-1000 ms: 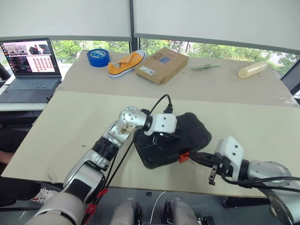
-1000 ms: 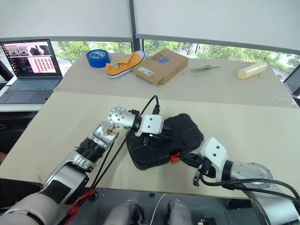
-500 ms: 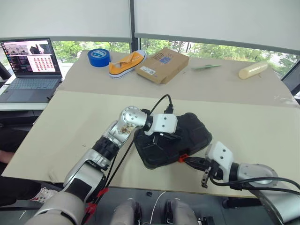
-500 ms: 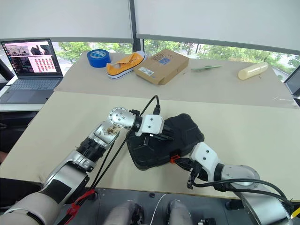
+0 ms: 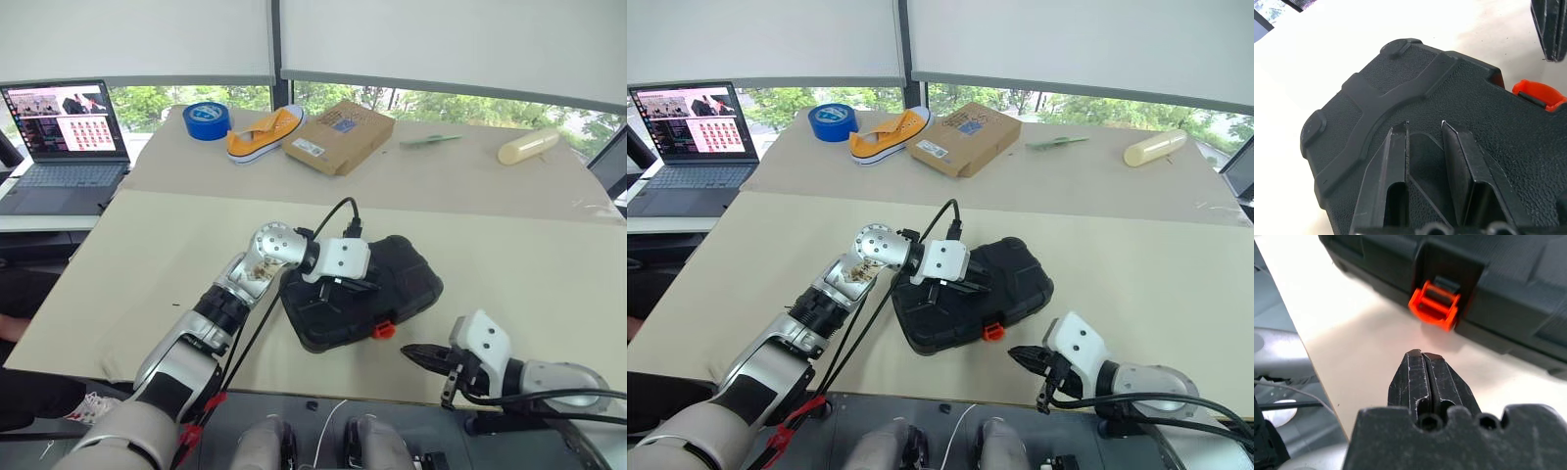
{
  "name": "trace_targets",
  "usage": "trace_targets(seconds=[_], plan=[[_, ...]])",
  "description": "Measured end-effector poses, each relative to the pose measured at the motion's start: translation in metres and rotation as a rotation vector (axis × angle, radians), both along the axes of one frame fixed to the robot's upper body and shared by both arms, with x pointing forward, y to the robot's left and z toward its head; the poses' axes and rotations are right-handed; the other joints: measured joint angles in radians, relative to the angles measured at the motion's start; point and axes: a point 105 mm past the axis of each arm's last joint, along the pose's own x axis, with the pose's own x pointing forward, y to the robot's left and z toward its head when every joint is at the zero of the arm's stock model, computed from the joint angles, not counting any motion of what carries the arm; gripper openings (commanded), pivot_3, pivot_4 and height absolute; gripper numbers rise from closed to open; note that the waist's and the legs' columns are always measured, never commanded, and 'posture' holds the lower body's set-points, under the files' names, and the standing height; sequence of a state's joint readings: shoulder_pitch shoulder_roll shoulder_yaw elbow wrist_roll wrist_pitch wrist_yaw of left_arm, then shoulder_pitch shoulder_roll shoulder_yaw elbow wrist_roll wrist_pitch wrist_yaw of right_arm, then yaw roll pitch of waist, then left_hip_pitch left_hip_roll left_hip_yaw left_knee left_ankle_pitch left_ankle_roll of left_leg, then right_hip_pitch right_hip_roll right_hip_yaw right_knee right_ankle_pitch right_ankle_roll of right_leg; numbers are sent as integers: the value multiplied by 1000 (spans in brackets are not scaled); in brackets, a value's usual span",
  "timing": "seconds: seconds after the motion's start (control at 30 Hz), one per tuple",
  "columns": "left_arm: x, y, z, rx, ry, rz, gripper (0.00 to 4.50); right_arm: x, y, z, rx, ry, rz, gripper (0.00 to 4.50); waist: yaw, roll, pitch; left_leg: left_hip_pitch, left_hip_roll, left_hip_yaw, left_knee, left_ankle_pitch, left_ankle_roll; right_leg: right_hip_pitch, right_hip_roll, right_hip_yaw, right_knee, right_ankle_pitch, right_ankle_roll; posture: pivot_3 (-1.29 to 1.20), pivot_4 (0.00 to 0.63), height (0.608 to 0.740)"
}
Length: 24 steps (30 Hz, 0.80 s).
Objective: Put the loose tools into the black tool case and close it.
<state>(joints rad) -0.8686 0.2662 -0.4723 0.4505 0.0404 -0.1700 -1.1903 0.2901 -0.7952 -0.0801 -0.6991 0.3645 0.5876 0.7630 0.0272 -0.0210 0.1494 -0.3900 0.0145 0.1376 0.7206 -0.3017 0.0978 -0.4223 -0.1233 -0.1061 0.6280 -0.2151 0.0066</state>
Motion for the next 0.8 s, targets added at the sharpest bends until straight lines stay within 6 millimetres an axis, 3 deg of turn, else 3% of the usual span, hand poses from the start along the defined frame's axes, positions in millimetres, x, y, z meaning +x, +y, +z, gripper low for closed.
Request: trace_targets(seconds=[0.13,0.33,0.8], plan=[[0,-2,0,2,-2,-4,1147,10,7,-15,-9,-2,-4,0,0,0,0,0,0,0,0,1,-1,0,0,0,0,0,0,0,150,731],[0,-4,0,5,-9,-11,1147,30,17,-17,0,-64,-22,0,4,0,0,-1,0,0,0,1,-1,0,0,0,0,1,-2,0,150,731],[3,-1,1,15,-77,-14,1147,38,10,-2,52,-76,-88,0,-4,1,-1,0,0,0,0,0,-1,-1,-1,-1,0,2,-2,0,150,731]])
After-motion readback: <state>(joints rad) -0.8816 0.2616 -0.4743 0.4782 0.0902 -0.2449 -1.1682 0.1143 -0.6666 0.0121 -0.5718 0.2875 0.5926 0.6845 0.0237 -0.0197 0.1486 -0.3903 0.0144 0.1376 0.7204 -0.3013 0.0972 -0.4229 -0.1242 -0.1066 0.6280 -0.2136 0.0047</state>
